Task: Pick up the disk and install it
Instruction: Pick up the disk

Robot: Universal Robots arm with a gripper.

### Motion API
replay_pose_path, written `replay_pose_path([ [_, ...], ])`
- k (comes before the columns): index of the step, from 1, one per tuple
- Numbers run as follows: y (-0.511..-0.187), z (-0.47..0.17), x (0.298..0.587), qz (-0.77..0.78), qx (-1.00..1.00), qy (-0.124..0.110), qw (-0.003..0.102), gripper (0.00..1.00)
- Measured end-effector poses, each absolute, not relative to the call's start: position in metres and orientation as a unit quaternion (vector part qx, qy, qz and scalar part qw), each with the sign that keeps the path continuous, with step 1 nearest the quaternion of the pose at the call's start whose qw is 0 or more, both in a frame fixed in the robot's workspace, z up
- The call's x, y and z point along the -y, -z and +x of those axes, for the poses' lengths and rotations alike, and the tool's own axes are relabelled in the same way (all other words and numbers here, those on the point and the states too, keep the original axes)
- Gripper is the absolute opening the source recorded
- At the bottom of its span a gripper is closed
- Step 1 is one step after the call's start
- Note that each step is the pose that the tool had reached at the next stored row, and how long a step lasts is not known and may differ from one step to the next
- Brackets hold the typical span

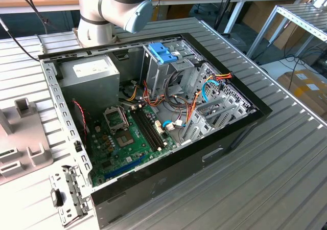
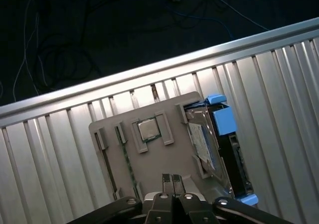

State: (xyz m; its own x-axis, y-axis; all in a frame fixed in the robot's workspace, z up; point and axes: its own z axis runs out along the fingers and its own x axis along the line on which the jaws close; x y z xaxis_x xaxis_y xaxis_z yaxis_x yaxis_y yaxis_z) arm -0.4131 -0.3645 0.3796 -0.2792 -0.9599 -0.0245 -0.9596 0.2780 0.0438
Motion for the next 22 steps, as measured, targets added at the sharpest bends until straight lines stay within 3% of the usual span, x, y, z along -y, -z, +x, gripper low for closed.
replay_pose_path([
  [22,-0.3793,-0.4131,0.3644,0.657,0.753,0.025,0.005,0.11],
])
